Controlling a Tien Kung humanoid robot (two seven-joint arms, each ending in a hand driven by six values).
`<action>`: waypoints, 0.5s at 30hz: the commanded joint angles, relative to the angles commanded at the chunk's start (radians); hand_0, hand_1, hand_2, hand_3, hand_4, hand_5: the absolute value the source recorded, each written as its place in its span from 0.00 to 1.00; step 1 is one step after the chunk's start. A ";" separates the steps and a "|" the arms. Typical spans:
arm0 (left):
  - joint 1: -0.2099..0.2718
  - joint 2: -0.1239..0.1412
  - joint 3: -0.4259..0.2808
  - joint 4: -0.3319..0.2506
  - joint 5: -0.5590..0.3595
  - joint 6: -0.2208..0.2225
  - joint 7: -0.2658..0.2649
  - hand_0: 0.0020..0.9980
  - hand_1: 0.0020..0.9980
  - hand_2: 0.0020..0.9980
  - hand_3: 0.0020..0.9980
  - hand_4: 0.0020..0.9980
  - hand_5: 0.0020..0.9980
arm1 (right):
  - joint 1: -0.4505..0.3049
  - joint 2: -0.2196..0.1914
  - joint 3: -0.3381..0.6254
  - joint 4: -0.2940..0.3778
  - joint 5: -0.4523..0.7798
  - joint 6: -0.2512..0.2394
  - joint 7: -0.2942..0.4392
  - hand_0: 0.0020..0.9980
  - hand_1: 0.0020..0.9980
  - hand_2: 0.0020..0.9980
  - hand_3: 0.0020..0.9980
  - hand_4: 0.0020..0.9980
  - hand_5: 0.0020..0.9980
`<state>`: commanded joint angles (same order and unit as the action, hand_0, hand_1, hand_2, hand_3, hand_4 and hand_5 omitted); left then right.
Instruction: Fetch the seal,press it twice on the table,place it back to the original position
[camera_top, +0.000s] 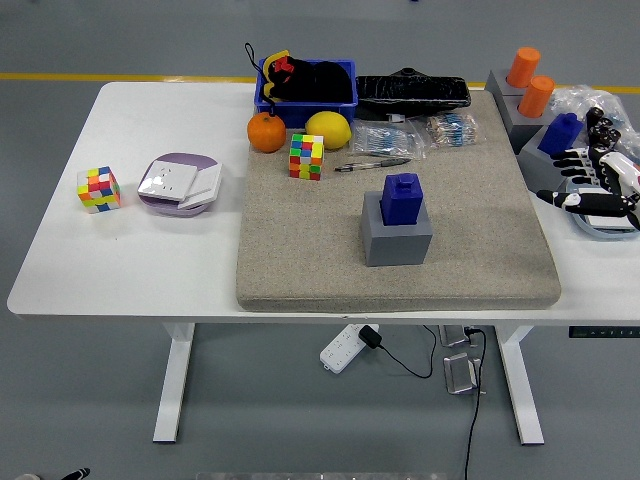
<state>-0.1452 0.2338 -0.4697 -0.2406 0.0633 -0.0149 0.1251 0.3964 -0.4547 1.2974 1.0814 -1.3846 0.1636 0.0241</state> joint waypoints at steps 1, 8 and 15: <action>0.000 0.000 0.000 0.000 0.000 0.000 0.000 0.82 0.81 0.78 0.82 0.73 0.42 | 0.000 0.000 0.000 0.000 0.000 0.000 0.000 0.84 0.80 0.79 0.77 0.92 0.26; 0.000 -0.002 0.001 0.000 -0.002 -0.002 0.000 0.82 0.81 0.78 0.82 0.72 0.42 | 0.002 -0.001 -0.002 0.001 0.000 -0.003 -0.001 0.84 0.79 0.78 0.77 0.91 0.26; 0.002 0.001 0.001 0.000 -0.002 -0.001 0.001 0.82 0.81 0.78 0.82 0.72 0.43 | -0.002 -0.001 -0.007 0.002 0.000 -0.003 -0.003 0.83 0.79 0.78 0.77 0.90 0.26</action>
<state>-0.1431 0.2346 -0.4684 -0.2406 0.0608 -0.0156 0.1266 0.3943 -0.4557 1.2904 1.0839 -1.3842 0.1605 0.0215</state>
